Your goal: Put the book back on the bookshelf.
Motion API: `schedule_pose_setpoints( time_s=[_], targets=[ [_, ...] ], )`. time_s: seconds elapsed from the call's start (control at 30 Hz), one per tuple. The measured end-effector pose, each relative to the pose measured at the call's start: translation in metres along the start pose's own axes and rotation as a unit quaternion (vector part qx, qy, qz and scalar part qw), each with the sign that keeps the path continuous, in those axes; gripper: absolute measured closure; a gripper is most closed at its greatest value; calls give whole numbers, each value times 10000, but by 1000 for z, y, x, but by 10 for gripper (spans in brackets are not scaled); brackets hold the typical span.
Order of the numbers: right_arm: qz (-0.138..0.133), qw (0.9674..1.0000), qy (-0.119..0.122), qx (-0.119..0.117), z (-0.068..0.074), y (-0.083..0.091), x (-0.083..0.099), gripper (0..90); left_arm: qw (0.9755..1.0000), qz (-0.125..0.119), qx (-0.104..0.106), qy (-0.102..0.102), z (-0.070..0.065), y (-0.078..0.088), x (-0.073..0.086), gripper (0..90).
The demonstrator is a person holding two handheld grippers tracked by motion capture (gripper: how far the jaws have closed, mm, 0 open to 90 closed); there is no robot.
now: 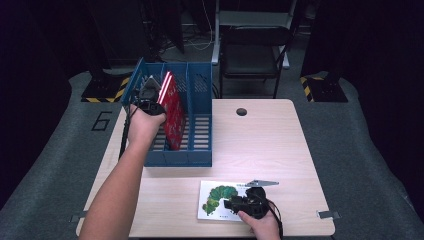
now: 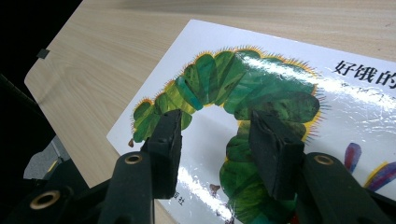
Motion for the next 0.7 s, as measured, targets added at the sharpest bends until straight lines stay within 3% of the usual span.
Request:
schedule_pose_setpoints(
  time_s=[0.7],
  targets=[
    [-9,10000,37,-22,-1,0,0,542,9995,-188,-114,219,-7,-12,-18,796]
  ],
)
Point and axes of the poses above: each handheld gripper's, and its own axes: y roughly backward along the jaws, x roughly out of its underside, z roughly to its left, the point moved 9 cm from there along -y, roughly forward along the jaws, and after that the axes turned 6 degrees about -z, right-handed, at the moved point
